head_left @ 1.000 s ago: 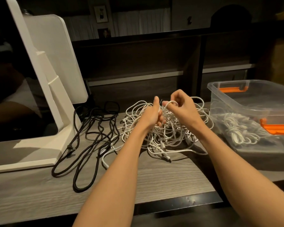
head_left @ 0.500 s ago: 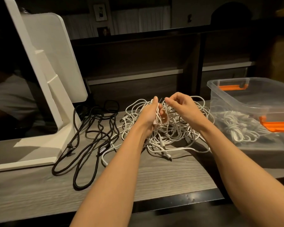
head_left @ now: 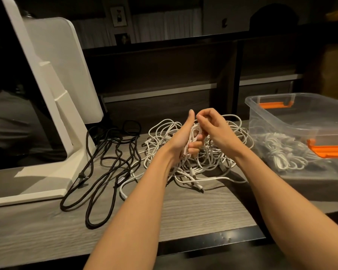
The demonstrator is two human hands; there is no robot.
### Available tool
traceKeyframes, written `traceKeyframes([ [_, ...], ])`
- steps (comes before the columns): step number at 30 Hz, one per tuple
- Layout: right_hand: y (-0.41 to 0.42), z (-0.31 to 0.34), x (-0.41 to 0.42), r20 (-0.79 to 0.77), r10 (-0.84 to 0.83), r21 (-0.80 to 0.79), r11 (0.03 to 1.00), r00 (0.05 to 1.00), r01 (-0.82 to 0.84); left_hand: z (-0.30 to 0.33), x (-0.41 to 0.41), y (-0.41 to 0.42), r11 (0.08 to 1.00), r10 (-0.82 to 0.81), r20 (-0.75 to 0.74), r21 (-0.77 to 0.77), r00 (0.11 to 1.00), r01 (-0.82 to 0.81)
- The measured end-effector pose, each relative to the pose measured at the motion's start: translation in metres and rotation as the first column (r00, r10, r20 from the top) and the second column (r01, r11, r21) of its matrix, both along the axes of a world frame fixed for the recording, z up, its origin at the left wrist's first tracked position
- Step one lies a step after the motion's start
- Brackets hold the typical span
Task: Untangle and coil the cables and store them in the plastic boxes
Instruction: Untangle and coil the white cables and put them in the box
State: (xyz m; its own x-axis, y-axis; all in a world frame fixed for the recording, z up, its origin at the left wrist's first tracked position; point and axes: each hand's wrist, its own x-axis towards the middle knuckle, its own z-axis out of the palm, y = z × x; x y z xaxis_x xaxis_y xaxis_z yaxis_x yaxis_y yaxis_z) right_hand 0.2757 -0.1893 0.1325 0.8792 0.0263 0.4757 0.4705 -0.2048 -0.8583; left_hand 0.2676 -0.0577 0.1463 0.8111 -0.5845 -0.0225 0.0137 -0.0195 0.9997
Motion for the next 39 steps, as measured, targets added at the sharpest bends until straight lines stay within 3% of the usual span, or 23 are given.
traceKeyframes([
  [3, -0.003, 0.001, 0.003, -0.028, -0.01, 0.073, 0.997, 1.0, 0.012, -0.001, 0.003, 0.001, 0.999, 0.011, 0.062, 0.047, 0.998, -0.014],
  [5, -0.006, 0.0, 0.005, -0.057, 0.025, 0.108, 0.994, 0.998, -0.018, -0.002, 0.007, 0.001, 0.988, 0.152, 0.023, -0.013, 0.988, -0.151],
  [10, -0.007, -0.003, 0.005, -0.068, -0.062, -0.262, 0.964, 0.996, 0.043, -0.01, 0.014, -0.005, 0.823, 0.561, 0.168, -0.005, 0.811, -0.568],
  [12, -0.006, -0.004, 0.005, -0.041, -0.093, -0.346, 0.935, 0.995, 0.073, -0.012, 0.016, -0.006, 0.791, 0.607, 0.188, -0.043, 0.772, -0.61],
  [16, -0.007, -0.009, 0.01, 0.012, -0.142, -0.517, 0.847, 0.99, 0.128, -0.01, 0.017, -0.005, 0.812, 0.584, 0.203, -0.157, 0.786, -0.562],
  [20, -0.006, -0.017, 0.015, 0.087, -0.313, -0.719, 0.637, 0.946, 0.277, -0.003, 0.013, 0.0, 0.816, 0.518, 0.021, -0.312, 0.855, -0.487],
  [23, -0.008, -0.019, 0.013, 0.23, -0.398, -0.638, 0.627, 0.888, 0.446, -0.002, 0.013, 0.0, 0.78, 0.425, -0.225, -0.401, 0.877, -0.481],
  [28, -0.011, -0.021, 0.018, 0.344, -0.483, -0.543, 0.597, 0.805, 0.591, 0.0, 0.016, 0.006, 0.671, 0.476, -0.431, -0.385, 0.767, -0.633],
  [31, -0.008, -0.018, 0.018, 0.362, -0.455, -0.417, 0.702, 0.814, 0.578, -0.001, 0.019, 0.006, 0.704, 0.545, -0.34, -0.312, 0.767, -0.638],
  [34, -0.001, -0.01, 0.01, 0.376, -0.368, -0.263, 0.838, 0.85, 0.479, -0.002, 0.019, 0.004, 0.768, 0.61, -0.108, -0.165, 0.785, -0.62],
  [36, 0.003, -0.008, 0.005, 0.397, -0.339, -0.253, 0.853, 0.853, 0.457, -0.001, 0.018, 0.0, 0.821, 0.567, 0.005, -0.091, 0.824, -0.564],
  [39, 0.003, -0.009, 0.002, 0.358, -0.304, -0.371, 0.821, 0.883, 0.434, -0.001, 0.015, -0.003, 0.876, 0.474, 0.154, 0.022, 0.867, -0.483],
])
